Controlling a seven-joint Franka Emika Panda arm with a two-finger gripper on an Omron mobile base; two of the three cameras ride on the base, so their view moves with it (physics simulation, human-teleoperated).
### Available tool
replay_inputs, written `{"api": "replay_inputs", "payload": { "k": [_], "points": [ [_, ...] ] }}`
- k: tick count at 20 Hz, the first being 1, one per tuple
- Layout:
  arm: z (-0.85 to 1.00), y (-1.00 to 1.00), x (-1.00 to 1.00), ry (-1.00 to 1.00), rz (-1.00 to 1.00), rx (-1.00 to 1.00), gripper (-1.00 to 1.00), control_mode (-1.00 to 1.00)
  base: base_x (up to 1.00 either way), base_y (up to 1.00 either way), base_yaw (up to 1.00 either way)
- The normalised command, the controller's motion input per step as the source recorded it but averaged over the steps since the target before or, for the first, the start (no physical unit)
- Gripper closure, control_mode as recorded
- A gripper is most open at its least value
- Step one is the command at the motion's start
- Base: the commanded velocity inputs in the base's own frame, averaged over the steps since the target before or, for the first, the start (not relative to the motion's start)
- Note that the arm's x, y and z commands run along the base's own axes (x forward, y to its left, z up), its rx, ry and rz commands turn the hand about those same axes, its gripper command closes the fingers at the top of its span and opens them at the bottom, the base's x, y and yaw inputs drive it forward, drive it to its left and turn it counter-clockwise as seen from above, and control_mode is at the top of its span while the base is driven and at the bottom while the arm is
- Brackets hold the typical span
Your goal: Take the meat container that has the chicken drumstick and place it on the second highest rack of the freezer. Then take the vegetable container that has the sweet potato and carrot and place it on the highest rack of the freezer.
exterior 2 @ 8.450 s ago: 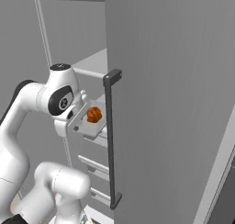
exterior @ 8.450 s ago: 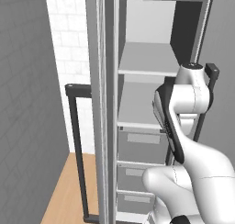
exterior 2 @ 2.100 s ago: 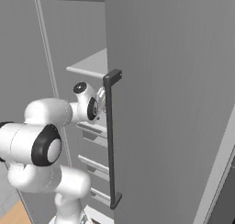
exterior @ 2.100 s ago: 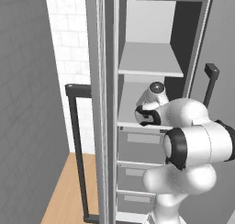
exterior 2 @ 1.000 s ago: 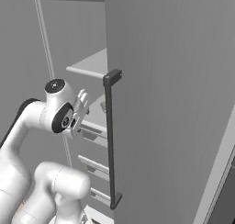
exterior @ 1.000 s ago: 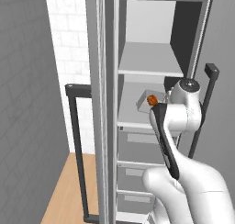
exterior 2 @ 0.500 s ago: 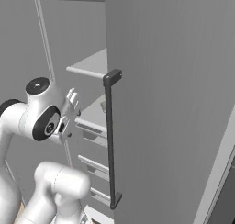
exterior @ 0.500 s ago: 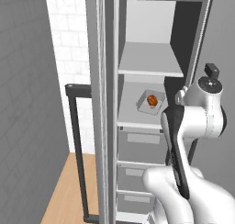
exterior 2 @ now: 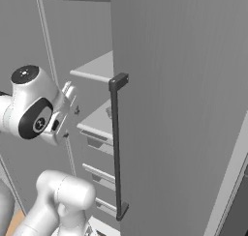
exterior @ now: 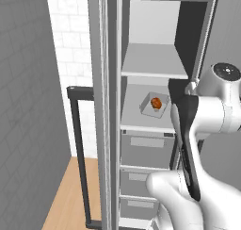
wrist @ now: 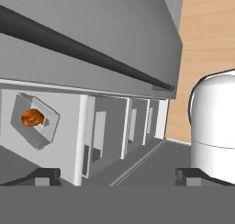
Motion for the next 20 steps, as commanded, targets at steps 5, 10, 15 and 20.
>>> {"api": "replay_inputs", "payload": {
  "k": [5,10,15,20],
  "points": [
    [0.22,0.0,-0.59,0.0,0.0,0.0,-1.0,-1.0,0.0,0.0,0.0],
    [0.0,0.0,0.0,0.0,0.0,0.0,-1.0,1.0,-0.99,-0.26,0.0],
    [0.0,0.0,0.0,0.0,0.0,0.0,-1.0,1.0,-1.0,-0.58,-0.08],
    [0.0,0.0,0.0,0.0,0.0,0.0,-1.0,1.0,-0.84,-0.98,-0.35]
  ]
}}
